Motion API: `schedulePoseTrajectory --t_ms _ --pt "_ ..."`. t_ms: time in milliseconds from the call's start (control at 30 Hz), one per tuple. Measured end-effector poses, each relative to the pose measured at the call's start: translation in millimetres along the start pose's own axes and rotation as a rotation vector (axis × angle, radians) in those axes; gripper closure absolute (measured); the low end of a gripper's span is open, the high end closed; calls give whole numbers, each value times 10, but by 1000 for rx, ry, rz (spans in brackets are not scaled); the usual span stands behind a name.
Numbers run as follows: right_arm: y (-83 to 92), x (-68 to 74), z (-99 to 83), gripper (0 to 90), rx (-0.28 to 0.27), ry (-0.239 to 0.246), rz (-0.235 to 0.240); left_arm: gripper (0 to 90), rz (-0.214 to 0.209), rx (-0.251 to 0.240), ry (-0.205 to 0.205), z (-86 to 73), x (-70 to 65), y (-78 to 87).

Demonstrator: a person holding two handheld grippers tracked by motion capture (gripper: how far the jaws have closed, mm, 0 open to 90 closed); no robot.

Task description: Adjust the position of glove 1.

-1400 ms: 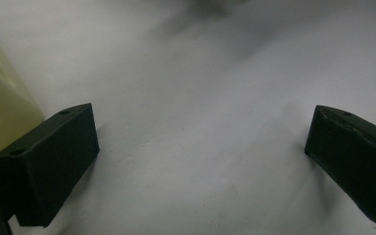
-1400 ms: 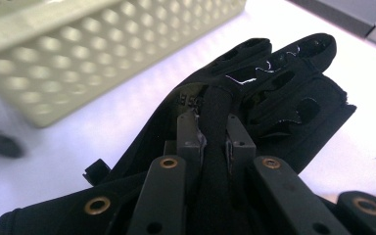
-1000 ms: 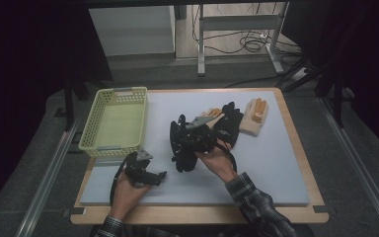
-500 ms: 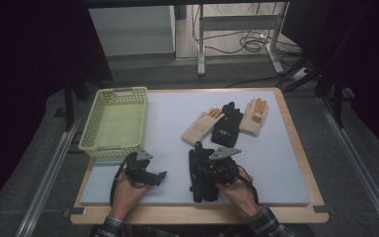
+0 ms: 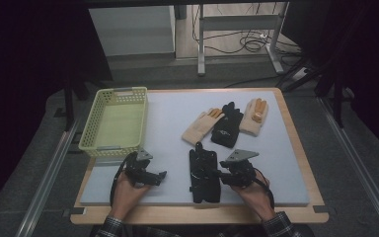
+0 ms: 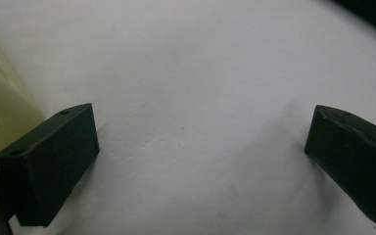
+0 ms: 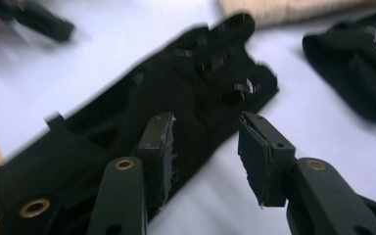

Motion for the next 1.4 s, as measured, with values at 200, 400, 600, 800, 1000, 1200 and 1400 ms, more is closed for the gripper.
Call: schedulePoseTrajectory --t_ms 200,400,600,800,1000,1200,1400 --pt "-72 42 -146 589 10 -24 55 0 0 0 3 -1 -2 0" --pt "-67 89 -132 598 -8 -5 85 0 0 0 -1 1 1 0" --pt "-13 -196 -67 573 -22 -16 14 0 0 1 -2 1 2 0" --pt "-35 -499 -25 543 -17 -49 -42 0 0 0 0 0 1 0" --pt "-118 -855 68 501 -19 -87 -69 0 0 1 0 0 1 1" --pt "-282 -1184 189 466 -3 -100 -108 0 0 1 0 0 1 0" --pt "-537 -1489 266 374 47 -55 -145 0 -1 0 -1 1 2 0"
Point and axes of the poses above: each handheld gripper's, and its own axes: y roughly backward along the jaws, z roughly out of its top, x roughly to its left, the point moved 3 cm from there along -y, roughly forward along the jaws, and after that the axes turned 15 degrees about y, right-handed, at the moved point
